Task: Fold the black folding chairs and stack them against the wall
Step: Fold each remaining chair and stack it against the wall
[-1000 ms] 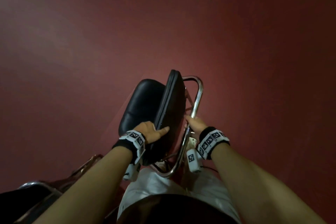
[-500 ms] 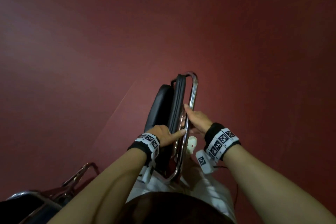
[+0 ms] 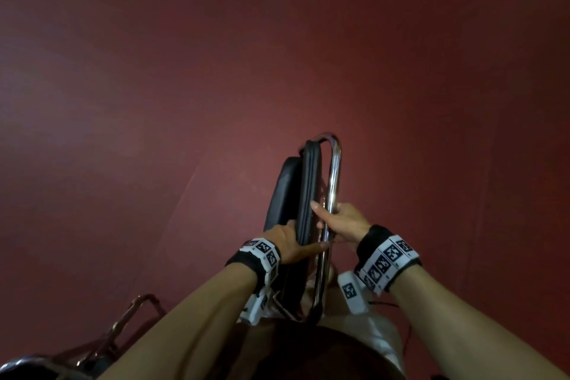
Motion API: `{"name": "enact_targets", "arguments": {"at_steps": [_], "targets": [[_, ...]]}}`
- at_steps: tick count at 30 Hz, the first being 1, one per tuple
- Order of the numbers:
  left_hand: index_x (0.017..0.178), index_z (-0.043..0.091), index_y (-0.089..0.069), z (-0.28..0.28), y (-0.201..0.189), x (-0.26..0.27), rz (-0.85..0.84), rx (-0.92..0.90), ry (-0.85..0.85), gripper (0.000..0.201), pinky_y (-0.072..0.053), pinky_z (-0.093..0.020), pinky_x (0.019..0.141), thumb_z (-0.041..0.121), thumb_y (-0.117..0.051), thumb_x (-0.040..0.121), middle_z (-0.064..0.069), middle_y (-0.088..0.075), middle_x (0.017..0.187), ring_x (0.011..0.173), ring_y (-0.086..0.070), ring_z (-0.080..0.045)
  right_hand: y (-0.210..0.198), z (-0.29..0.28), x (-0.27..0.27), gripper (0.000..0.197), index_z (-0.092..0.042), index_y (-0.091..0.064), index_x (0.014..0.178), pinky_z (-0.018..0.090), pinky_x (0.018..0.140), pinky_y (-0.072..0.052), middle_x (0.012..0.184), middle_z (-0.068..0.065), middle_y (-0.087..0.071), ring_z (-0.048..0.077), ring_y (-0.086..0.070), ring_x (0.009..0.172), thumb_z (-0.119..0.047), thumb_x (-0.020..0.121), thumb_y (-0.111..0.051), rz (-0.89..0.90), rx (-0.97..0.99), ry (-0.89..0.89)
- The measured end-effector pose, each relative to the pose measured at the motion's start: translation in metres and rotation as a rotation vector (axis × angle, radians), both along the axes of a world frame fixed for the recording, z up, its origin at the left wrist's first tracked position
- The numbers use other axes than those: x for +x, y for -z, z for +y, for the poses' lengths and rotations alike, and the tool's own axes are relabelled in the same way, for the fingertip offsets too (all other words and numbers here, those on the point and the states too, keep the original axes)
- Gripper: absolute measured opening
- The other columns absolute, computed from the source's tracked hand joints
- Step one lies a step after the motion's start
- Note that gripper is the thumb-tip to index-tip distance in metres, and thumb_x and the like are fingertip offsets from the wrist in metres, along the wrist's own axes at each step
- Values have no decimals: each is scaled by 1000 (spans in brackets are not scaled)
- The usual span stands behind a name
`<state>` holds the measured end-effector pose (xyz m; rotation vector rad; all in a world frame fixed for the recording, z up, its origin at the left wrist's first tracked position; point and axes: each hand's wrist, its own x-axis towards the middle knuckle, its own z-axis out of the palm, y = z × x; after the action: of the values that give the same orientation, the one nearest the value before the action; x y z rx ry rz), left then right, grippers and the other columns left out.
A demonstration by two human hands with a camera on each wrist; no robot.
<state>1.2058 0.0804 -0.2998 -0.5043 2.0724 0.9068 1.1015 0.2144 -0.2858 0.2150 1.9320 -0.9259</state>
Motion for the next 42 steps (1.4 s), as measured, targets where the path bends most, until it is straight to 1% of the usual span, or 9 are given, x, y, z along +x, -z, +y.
{"name": "enact_targets", "arguments": {"at_steps": [7,12,15,18,22,31,33,37,42], "targets": [[158,28,-8,83,-26,-87,60,14,199,142,-53,-44,99,109,-35,45,-10,-57,140,118,-62,-26,-22,94,-58,56,-8,-61,106,20,43,-46,88,6,-68,15,-63,70,-59,102,-38,-25,-56,313],[158,27,-9,138,-38,-140,130,36,260,127,-49,-36,103,89,-62,60,-3,-56,143,122,-59,-18,-28,158,-88,55,-9,-61,114,29,60,-54,93,5,-69,14,-65,79,-58,103,-37,-50,-125,506],[157,27,16,178,-42,-165,171,-53,362,138,-51,-37,99,65,-80,65,-8,-48,148,122,-59,-23,-28,188,-109,48,-10,-62,106,27,54,-53,94,6,-69,14,-65,74,-53,104,-39,-36,-174,635],[153,33,24,218,-47,-171,201,-241,400,136,-54,-45,93,60,-79,69,-14,-30,157,120,-60,-31,-24,216,-122,46,-9,-61,98,30,54,-57,92,9,-73,17,-69,76,-51,103,-45,-52,-175,767],[155,32,12,248,-44,-197,316,-251,566,119,-55,-44,83,35,-77,76,-15,-41,145,113,-60,-35,-26,263,-134,43,-7,-65,104,37,65,-63,89,13,-77,26,-74,83,-48,102,-53,-82,-225,913],[157,22,1,348,-73,-277,509,-51,1158,99,-47,-42,78,50,-62,86,-11,-52,135,110,-61,-34,-52,383,-112,52,-12,-66,124,45,93,-56,113,12,-75,29,-70,109,-54,101,-46,44,-316,1330],[158,20,0,372,-80,-291,568,14,1293,100,-42,-40,74,52,-63,87,-11,-55,130,108,-61,-33,-61,402,-106,53,-3,-64,126,46,90,-58,108,19,-75,30,-73,99,-48,103,-45,112,-314,1470],[159,20,1,420,-77,-317,549,136,1526,108,-48,-42,83,48,-71,83,-13,-54,133,114,-59,-33,-75,426,-86,42,0,-62,115,21,41,-49,68,13,-69,14,-63,45,-38,104,-48,175,-414,1708],[159,25,-9,470,-60,-324,458,222,1700,103,-52,-47,94,39,-75,82,-11,-46,147,125,-55,-34,-41,445,-45,75,-2,-63,122,19,49,-36,62,-1,-43,7,-37,42,-50,68,-87,152,-446,1933]]}}
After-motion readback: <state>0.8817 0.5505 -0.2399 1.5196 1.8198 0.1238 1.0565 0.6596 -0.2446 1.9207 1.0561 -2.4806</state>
